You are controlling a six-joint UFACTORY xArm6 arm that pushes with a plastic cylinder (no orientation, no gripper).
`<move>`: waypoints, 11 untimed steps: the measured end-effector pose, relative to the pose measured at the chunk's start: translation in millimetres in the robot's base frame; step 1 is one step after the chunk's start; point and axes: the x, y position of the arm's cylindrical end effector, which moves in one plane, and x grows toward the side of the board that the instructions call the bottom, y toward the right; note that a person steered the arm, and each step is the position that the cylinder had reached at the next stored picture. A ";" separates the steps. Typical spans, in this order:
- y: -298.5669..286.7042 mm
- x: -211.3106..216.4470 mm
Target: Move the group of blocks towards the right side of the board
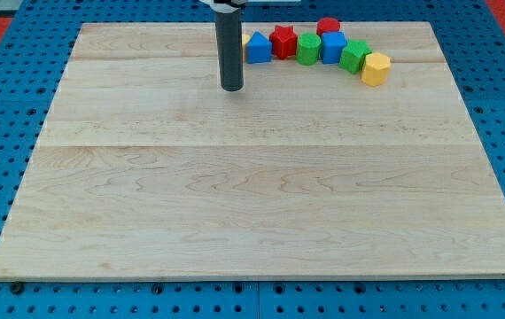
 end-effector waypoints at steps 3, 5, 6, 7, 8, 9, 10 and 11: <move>2.9 0.2; -15.4 5.0; -17.4 10.3; -41.4 -24.0; -59.7 -72.2; -51.2 -95.1; 45.9 -75.0; 100.1 -75.0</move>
